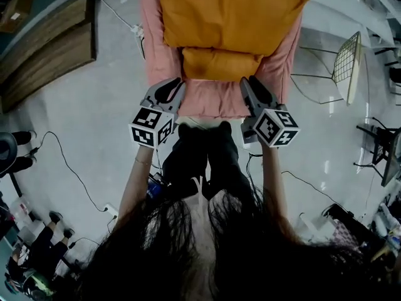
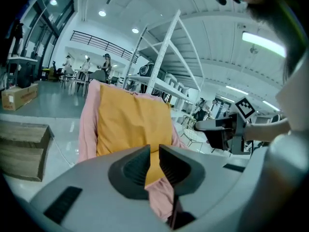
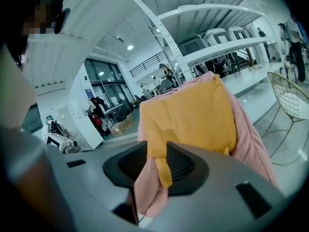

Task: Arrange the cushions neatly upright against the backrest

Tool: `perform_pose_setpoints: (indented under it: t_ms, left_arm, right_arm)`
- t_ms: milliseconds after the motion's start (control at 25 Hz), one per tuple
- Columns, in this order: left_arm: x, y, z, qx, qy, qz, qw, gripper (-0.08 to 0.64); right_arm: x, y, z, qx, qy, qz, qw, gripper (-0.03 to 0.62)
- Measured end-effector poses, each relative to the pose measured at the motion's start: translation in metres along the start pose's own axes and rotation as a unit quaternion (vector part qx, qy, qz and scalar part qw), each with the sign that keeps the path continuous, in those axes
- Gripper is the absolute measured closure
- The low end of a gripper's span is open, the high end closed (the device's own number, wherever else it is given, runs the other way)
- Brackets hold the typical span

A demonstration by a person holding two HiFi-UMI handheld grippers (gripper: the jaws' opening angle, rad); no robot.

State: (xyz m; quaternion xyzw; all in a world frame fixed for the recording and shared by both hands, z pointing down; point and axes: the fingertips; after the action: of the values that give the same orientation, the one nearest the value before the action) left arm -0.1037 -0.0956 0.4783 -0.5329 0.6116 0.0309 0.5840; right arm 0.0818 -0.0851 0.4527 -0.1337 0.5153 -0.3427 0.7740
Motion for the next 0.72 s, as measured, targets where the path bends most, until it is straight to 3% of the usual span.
perform_pose_setpoints:
  t_ms: [240, 720]
  left_arm:
    - [0.014, 0.047, 0.034, -0.023, -0.039, 0.007, 0.9989, 0.512]
    - [-0.016, 0.085, 0.083, -0.051, -0.014, 0.003, 0.9986, 0.512]
  right_arm:
    - [-0.002, 0.040, -0.062, -0.005, 0.029, 0.007, 1.000, 0.476]
    - [-0.033, 0.092, -0.096, -0.008, 0.016, -0.012, 1.000, 0.502]
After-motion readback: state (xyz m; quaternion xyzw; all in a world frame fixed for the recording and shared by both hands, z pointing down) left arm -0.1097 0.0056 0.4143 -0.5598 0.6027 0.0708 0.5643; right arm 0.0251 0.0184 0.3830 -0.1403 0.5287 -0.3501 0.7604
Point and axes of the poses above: the fingertips, and each gripper's own axes: y backward along the fingers, z to its right, x out of its top, and after that the axes turned 11 degrees about -z, right-handed
